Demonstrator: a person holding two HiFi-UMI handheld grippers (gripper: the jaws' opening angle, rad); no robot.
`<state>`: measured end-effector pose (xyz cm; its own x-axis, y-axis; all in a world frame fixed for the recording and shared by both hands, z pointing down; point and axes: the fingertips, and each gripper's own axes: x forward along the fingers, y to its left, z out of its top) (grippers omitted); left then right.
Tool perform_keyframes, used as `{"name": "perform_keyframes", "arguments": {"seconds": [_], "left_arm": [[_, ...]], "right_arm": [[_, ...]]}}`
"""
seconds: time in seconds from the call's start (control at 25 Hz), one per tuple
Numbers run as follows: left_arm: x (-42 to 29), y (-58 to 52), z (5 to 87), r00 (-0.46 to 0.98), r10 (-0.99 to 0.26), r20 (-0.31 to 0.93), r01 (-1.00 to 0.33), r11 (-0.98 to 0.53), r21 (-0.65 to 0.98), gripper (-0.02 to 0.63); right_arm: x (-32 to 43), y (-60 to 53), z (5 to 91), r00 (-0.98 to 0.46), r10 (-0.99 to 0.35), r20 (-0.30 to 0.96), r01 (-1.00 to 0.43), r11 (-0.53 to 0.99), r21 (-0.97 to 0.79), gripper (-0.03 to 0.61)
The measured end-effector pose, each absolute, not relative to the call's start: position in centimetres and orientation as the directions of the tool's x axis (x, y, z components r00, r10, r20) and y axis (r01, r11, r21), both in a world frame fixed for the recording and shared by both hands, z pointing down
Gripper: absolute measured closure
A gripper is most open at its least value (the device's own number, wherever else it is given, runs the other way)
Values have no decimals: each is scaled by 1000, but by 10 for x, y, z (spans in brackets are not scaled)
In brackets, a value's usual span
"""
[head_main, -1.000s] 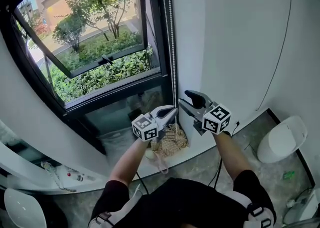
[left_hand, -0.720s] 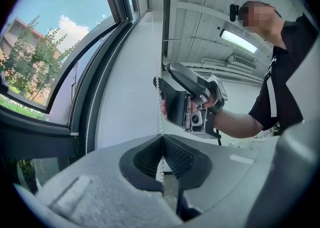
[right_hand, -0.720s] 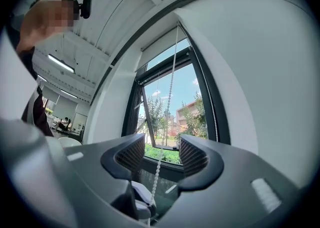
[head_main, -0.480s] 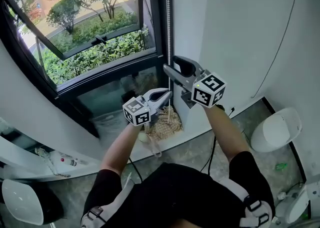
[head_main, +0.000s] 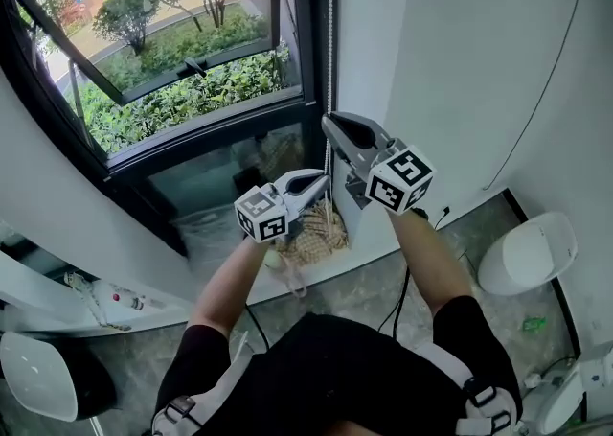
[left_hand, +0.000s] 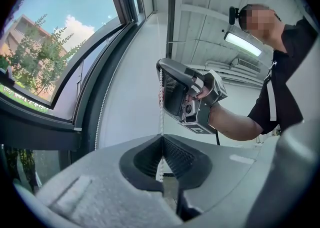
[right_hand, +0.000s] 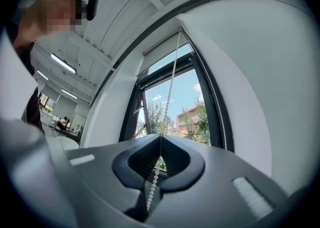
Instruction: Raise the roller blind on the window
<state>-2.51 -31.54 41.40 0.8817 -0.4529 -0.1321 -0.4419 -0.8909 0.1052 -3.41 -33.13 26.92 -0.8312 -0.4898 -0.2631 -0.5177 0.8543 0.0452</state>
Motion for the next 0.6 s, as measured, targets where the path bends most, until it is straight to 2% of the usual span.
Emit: {"name": "perform_keyframes", "arguments": {"seconds": [0.12, 0.36, 0.48, 0.6], "left_arm": [[-19, -310, 437, 887, -452, -90, -441, -889, 125, 611], [-5, -296, 520, 907, -413, 80, -420, -892, 169, 604], [-12, -292, 542, 901, -413, 136, -431, -887, 164, 524], [-30, -299, 527, 890, -449, 78, -455, -870, 188, 503]], "right_arm": [[-34, -330, 293, -831, -512, -216, -540, 837, 91, 574], [-33, -328, 378, -838, -539, -80, -543, 839, 31, 574], [-31, -325, 398, -836, -546, -57, -548, 836, 17, 574], [-27, -327, 400, -834, -551, -41, -552, 834, 16, 574]]}}
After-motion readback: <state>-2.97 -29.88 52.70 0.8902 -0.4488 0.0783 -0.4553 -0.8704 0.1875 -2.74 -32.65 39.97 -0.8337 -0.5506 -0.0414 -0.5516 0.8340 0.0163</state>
